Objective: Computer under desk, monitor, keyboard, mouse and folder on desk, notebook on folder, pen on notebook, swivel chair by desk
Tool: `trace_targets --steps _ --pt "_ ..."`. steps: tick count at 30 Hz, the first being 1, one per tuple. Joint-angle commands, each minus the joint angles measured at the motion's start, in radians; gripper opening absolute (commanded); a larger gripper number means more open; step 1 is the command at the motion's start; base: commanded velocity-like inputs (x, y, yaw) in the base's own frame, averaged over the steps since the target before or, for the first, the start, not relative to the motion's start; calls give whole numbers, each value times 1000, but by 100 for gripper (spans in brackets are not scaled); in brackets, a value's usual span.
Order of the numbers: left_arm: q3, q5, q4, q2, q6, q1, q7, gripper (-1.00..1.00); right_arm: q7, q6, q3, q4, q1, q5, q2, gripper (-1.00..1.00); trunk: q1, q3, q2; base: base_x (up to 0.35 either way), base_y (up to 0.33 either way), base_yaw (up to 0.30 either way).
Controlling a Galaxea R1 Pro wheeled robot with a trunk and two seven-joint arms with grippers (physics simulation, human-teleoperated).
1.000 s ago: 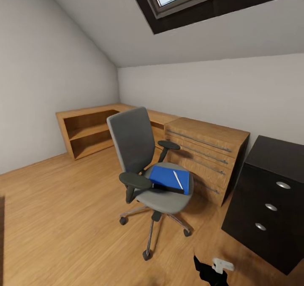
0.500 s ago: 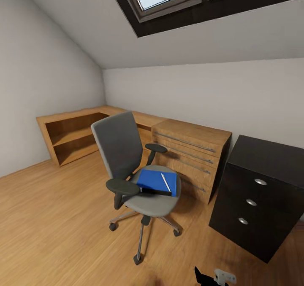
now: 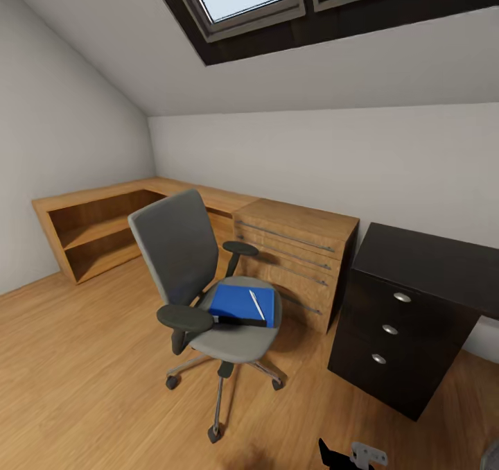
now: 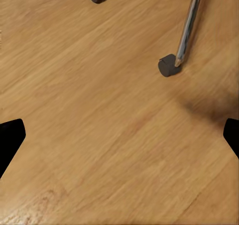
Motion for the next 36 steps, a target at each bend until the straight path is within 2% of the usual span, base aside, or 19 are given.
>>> trace_targets --steps 1,4,10,36 --pt "3 8 0 3 -19 -1 1 100 11 -1 -4 2 -1 -8 0 100 -4 2 7 0 0 -18" --pt "3 8 0 4 -48 -1 3 100 10 -2 -4 2 -1 -5 -1 100 -16 13 28 0 0 -99" --pt "3 8 0 4 -52 -1 3 100 9 -3 -4 2 -1 -5 -2 100 -39 38 70 0 0 -194" --pt "6 8 0 17 -55 -1 1 100 6 -3 -4 1 -1 -6 -5 100 -39 41 70 0 0 -248"
